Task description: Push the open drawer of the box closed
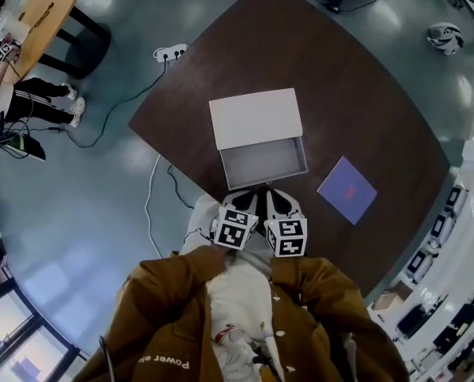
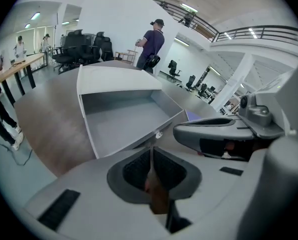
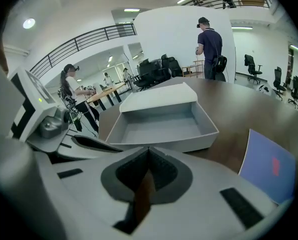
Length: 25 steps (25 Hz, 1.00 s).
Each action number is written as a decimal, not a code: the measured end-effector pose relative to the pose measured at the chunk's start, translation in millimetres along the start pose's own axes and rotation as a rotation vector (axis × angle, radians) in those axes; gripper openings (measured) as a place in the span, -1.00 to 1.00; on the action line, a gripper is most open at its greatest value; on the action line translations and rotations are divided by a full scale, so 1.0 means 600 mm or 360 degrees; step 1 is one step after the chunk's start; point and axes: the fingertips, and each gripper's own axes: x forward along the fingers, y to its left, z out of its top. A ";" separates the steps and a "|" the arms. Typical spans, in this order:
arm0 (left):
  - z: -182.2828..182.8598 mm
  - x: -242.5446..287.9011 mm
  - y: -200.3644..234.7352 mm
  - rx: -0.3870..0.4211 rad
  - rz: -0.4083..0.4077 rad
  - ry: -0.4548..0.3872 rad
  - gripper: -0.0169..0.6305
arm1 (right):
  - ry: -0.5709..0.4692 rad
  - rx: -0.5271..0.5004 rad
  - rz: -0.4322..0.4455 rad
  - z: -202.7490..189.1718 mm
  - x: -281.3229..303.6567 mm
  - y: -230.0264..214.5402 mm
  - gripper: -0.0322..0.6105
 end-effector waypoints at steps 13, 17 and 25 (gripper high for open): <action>0.006 0.025 0.038 -0.0111 0.0148 -0.0041 -0.92 | 0.0134 -0.0024 -0.0066 -0.006 0.057 -0.012 -0.88; 0.015 0.032 0.054 -0.0158 0.0156 -0.0048 -0.92 | 0.0135 -0.0007 -0.0085 0.005 0.069 -0.014 -0.88; 0.044 0.028 0.069 -0.0145 0.0146 -0.0059 -0.92 | 0.0103 -0.0027 -0.0103 0.039 0.080 -0.013 -0.88</action>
